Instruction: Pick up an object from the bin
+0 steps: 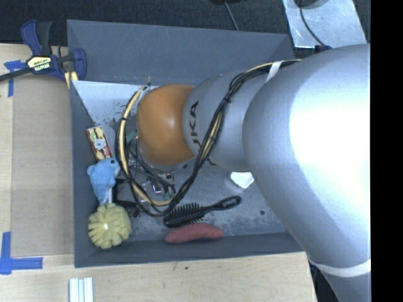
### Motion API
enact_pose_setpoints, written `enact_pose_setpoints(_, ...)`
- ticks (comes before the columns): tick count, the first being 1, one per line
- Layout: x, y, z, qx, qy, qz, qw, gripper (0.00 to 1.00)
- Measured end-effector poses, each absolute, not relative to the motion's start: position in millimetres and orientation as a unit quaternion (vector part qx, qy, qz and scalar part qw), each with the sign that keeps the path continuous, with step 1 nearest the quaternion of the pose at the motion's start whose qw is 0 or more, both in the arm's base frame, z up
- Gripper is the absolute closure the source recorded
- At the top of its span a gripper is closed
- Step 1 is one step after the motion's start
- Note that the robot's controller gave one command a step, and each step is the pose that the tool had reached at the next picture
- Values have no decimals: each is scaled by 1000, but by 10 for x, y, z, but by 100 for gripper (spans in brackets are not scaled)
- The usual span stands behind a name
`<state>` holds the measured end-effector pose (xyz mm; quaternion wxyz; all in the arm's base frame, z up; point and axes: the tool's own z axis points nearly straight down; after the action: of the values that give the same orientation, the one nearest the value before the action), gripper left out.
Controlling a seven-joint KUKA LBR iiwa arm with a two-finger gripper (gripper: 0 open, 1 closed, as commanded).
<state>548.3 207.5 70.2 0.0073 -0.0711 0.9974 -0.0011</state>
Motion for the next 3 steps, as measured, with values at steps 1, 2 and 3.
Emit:
enact_pose_setpoints(1,5545,2016,806,-40,999,0,9,0)
enact_pose_setpoints(2,5339,2150,711,-188,982,-2,8,0)
enact_pose_setpoints(3,5483,1935,708,-103,995,-1,11,0)
